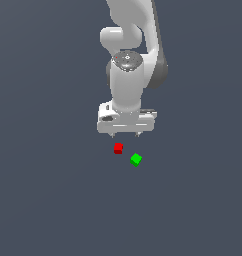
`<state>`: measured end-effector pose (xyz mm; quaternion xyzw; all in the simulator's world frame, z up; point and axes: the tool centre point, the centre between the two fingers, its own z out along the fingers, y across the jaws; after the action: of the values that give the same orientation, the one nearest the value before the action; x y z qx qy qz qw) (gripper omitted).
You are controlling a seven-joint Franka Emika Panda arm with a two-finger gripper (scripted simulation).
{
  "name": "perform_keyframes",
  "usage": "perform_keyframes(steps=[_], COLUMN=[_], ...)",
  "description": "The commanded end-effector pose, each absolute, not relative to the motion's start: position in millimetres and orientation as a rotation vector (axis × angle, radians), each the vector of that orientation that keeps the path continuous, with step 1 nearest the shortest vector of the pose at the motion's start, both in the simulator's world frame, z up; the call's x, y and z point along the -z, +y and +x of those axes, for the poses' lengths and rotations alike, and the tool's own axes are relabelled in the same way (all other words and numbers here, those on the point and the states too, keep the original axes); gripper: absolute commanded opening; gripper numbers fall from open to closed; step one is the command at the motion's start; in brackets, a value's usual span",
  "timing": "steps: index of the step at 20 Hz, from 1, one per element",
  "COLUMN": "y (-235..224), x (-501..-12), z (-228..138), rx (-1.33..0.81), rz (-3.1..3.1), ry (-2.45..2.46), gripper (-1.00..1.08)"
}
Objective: Stack the red cube on top of the green cube.
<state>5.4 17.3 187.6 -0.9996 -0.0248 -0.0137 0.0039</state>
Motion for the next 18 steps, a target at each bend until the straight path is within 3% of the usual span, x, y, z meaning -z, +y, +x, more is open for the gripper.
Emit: perform_keyframes(steps=[1,9,18], y=[17,11,-7], x=[-188,-166,-101], z=[5,-1,-20], rx=[0.043,0.035,0.011], rz=[-3.133,-3.135,-3.137], ry=[-0.078,-0.019,0.163], gripper=[1.0,1.0,1.0])
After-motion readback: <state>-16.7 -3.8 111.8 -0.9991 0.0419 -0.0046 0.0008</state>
